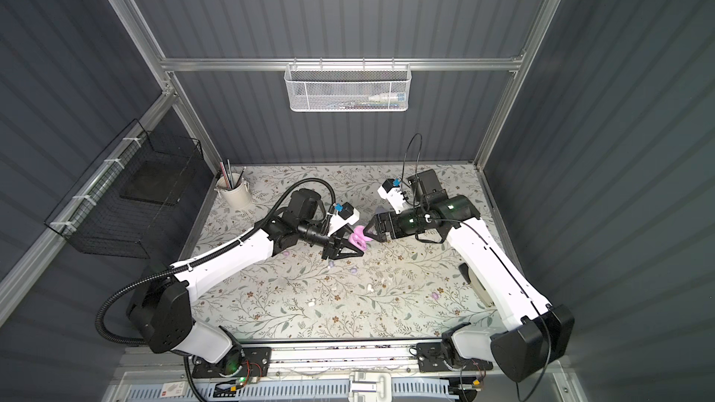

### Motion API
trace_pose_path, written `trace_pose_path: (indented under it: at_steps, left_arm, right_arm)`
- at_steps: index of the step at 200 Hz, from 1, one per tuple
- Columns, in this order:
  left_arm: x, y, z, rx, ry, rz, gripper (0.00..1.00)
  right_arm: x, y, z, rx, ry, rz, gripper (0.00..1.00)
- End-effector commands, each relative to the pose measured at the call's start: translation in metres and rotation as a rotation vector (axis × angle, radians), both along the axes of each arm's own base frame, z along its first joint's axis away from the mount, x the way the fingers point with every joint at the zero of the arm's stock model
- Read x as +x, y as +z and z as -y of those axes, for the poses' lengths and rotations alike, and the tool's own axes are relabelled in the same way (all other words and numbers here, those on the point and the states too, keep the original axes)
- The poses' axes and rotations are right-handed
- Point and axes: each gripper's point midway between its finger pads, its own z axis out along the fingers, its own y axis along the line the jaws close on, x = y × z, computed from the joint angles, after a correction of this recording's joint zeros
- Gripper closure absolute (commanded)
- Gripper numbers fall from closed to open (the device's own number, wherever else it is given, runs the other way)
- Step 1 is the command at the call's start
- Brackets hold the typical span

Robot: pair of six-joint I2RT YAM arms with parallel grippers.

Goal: Insert wireless bluetooth earbuds into charging case
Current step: Open the charging case, then rotate the wireless bluetooth earbud at the bottom-right of the table.

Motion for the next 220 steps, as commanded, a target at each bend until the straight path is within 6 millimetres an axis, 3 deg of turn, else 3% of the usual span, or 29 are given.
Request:
trace_pose_path:
  at_steps: [1, 47, 85, 109, 133, 158, 191, 220]
  left_arm:
    - [0.003, 0.006, 0.002, -0.018, -0.005, -0.014, 0.76]
    - [0.012, 0.004, -0.005, -0.024, 0.041, -0.028, 0.76]
    - [0.023, 0.002, -0.015, -0.028, 0.095, -0.033, 0.76]
    - [0.032, 0.001, -0.025, -0.033, 0.137, -0.035, 0.76]
    - [0.040, 0.002, -0.032, -0.034, 0.166, -0.030, 0.76]
    - [0.043, 0.003, -0.033, -0.039, 0.173, -0.024, 0.76]
    - [0.043, 0.002, -0.034, -0.040, 0.170, -0.024, 0.77]
    - [0.042, 0.003, -0.035, -0.039, 0.170, -0.022, 0.77]
  right_arm:
    - [-0.010, 0.003, -0.002, 0.024, 0.015, -0.020, 0.05]
    - [-0.017, 0.008, 0.007, 0.049, -0.038, -0.039, 0.03]
    - [-0.021, -0.014, 0.035, 0.045, -0.208, -0.148, 0.03]
    - [-0.032, -0.054, 0.048, -0.016, -0.316, -0.269, 0.03]
    - [-0.049, -0.101, 0.094, -0.162, -0.575, -0.403, 0.01]
    - [-0.071, -0.148, 0.127, -0.235, -0.744, -0.554, 0.01]
    - [-0.071, -0.175, 0.158, -0.290, -0.865, -0.582, 0.01]
    - [-0.069, -0.195, 0.166, -0.321, -0.898, -0.634, 0.02]
